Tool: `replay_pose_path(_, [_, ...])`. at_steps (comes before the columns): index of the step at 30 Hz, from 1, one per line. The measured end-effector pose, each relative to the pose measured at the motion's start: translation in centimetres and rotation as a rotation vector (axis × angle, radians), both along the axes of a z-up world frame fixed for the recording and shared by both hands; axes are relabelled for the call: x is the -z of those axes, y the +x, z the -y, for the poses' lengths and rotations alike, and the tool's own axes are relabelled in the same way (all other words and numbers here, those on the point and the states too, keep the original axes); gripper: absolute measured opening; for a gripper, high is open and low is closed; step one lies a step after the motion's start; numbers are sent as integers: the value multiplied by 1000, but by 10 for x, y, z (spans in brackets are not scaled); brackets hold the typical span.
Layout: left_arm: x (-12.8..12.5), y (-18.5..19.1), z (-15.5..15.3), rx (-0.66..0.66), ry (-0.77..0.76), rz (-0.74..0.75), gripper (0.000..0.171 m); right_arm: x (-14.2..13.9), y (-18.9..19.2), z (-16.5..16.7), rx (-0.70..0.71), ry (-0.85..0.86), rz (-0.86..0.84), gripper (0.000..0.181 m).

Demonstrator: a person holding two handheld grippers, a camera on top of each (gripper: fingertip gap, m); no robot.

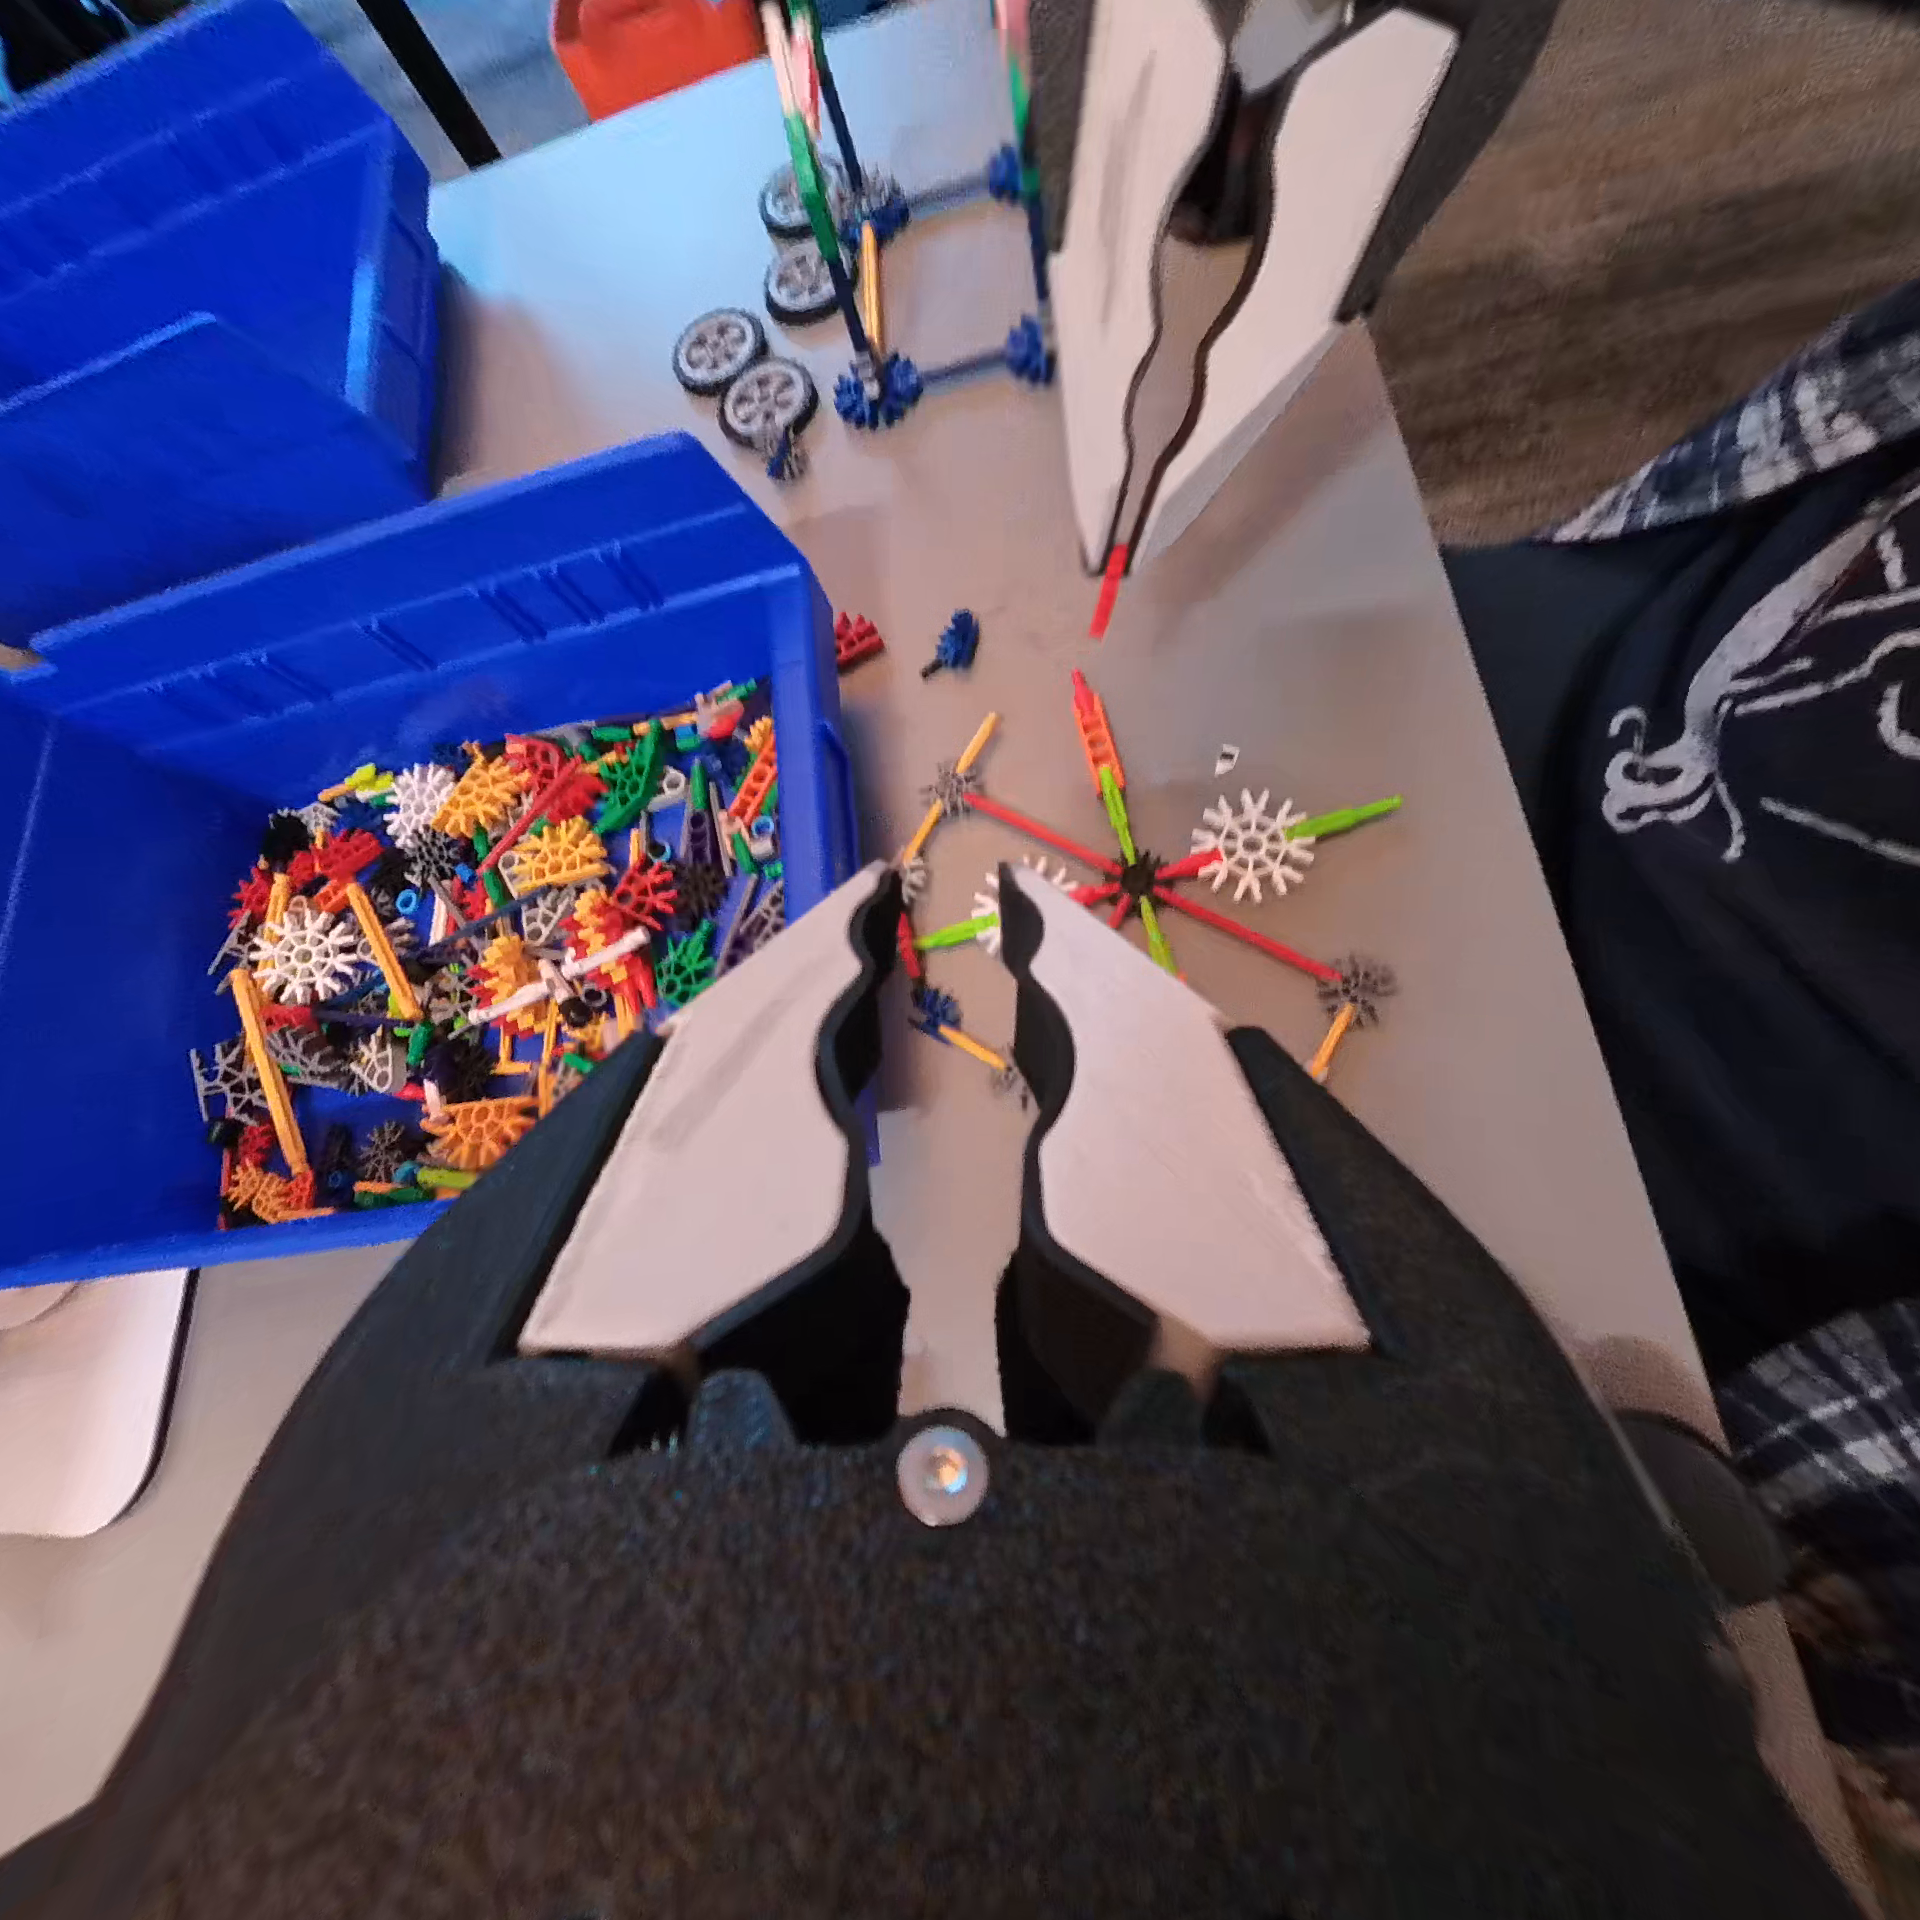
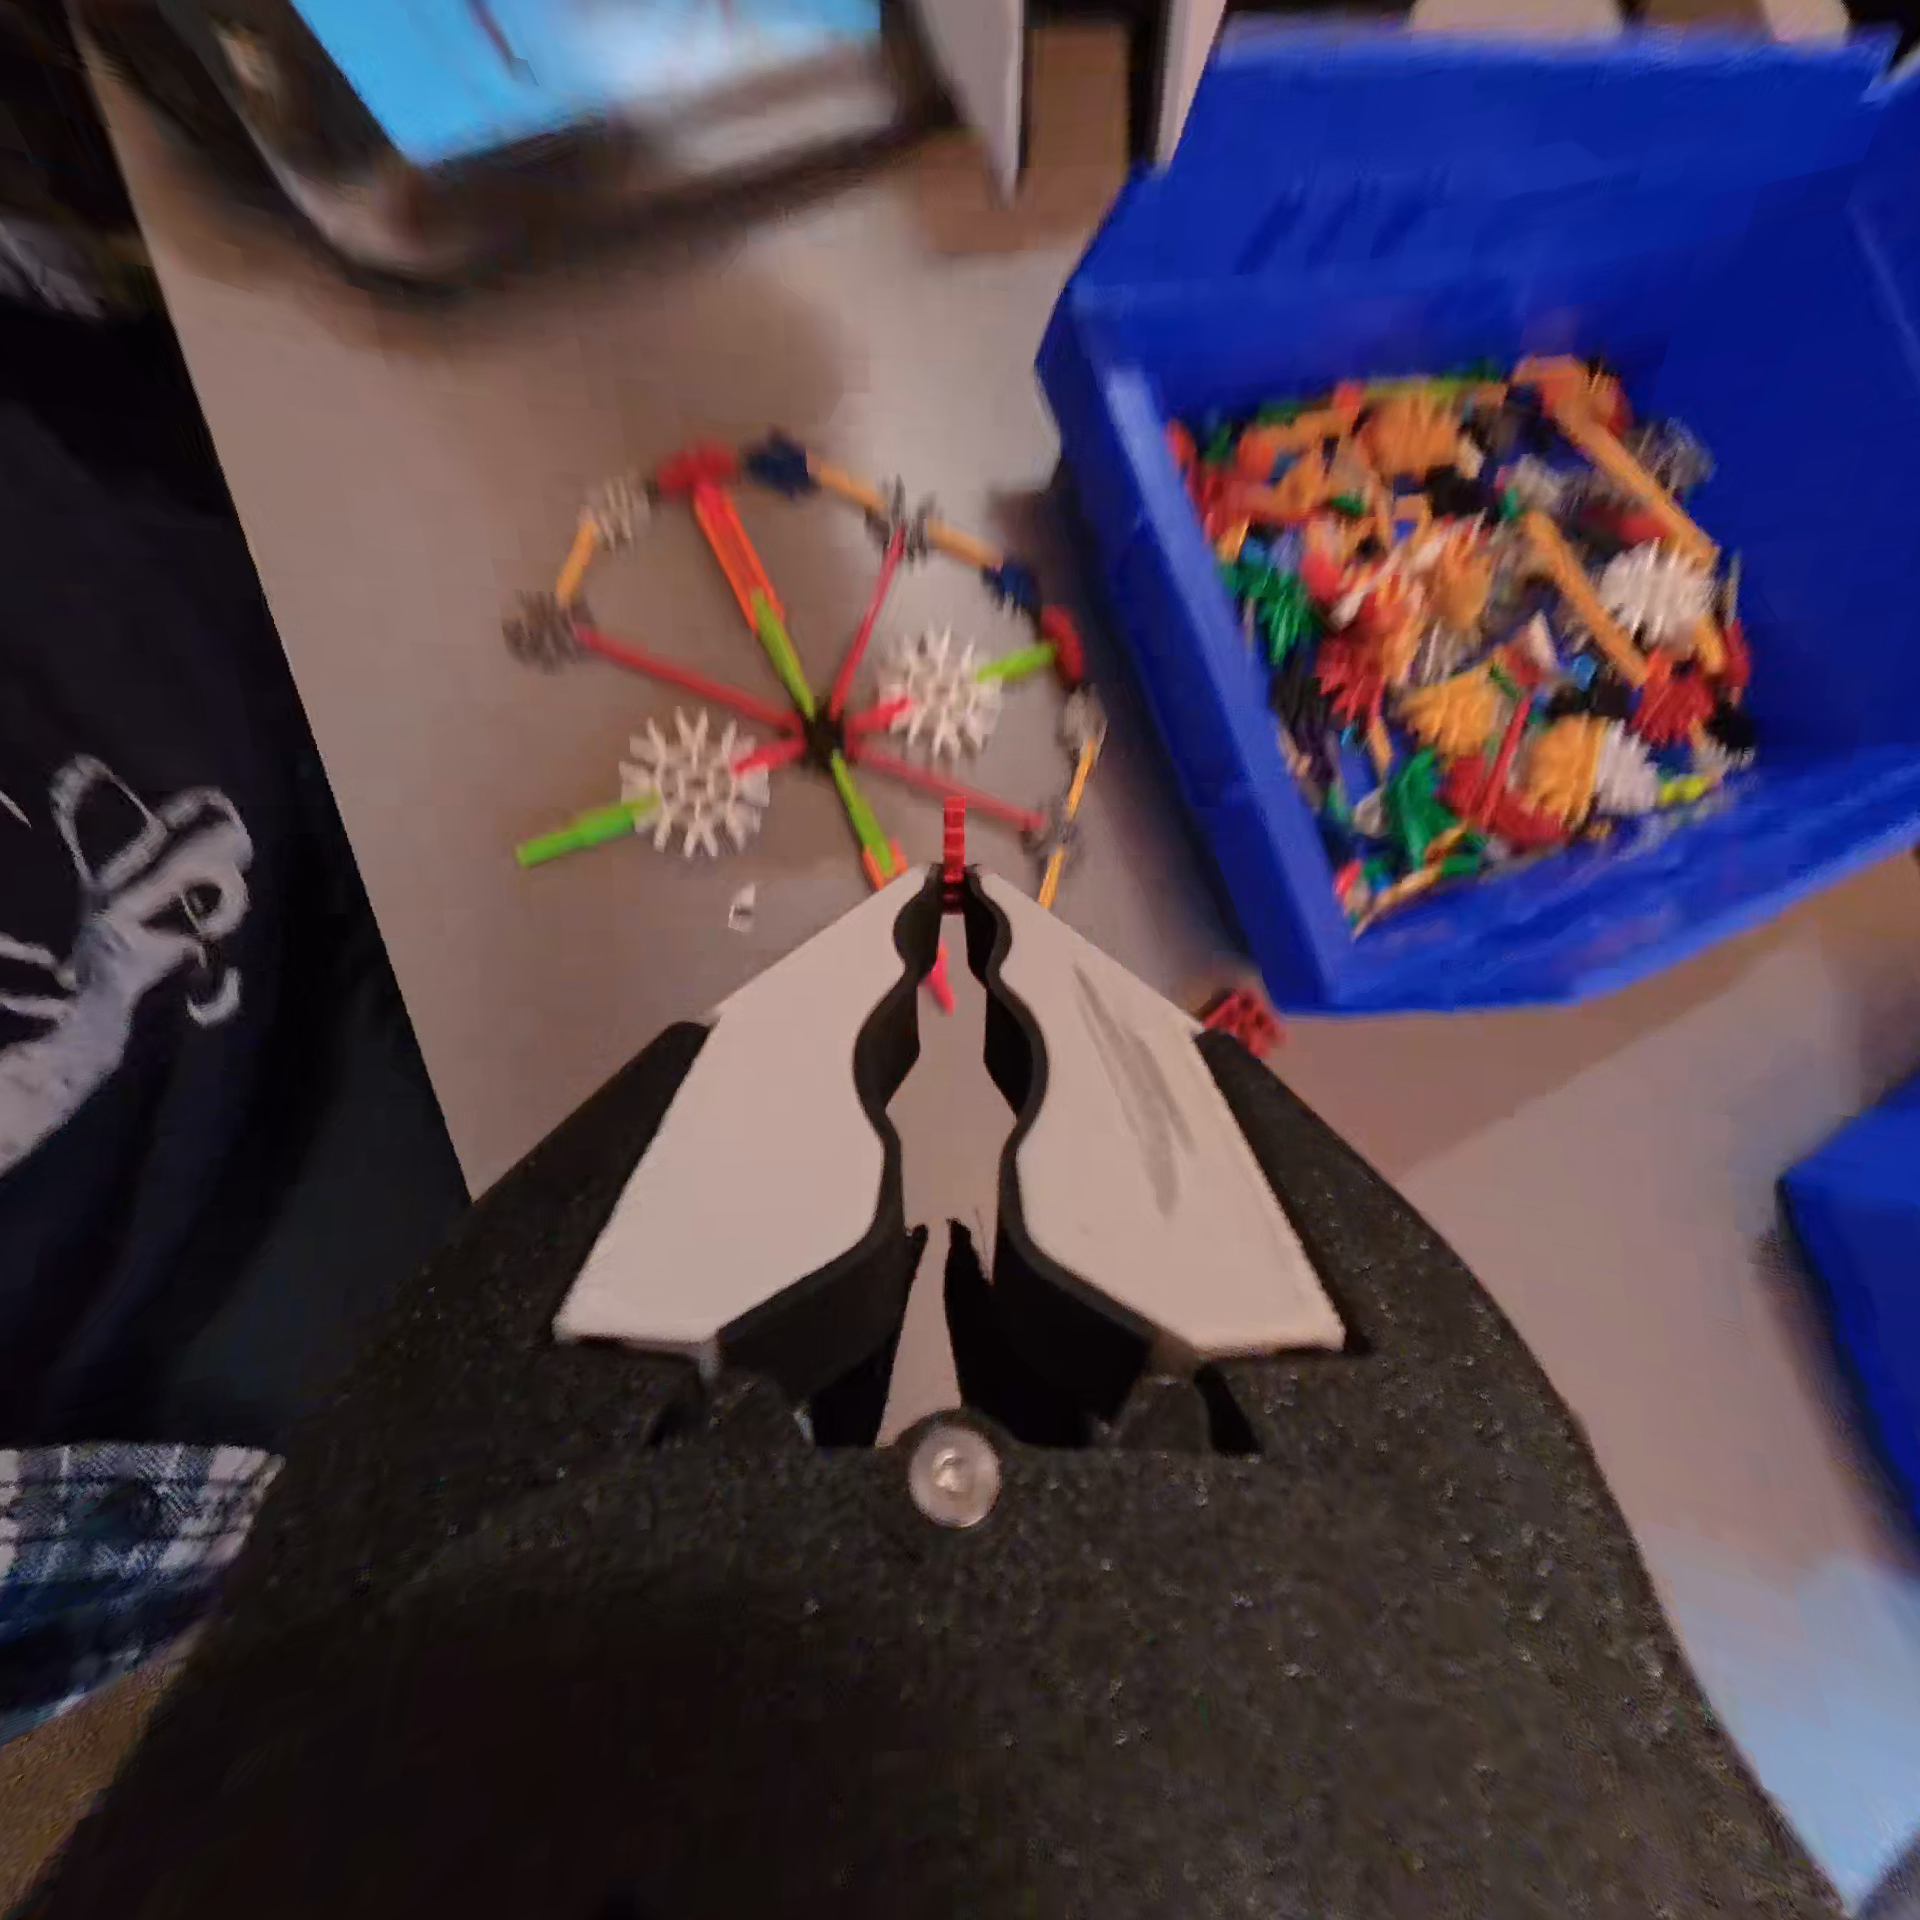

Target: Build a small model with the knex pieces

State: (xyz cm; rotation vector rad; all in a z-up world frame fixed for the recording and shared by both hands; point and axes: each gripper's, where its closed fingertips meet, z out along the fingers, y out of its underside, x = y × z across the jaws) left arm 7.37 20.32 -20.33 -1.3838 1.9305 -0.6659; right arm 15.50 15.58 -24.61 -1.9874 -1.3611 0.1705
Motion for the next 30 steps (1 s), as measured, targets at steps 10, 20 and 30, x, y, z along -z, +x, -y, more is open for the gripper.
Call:
replay_pose_path(10, [23,-8,0,-23,35,-41,19,73,47,23,19,263,459,4])
replay_pose_path(20, [25,-21,2,-57,25,-21,23,72,45,37,-68,190,441,20])
replay_pose_path(30, [23,-30,-4,-106,35,15,25,1,23,-13,138,93,47,9])
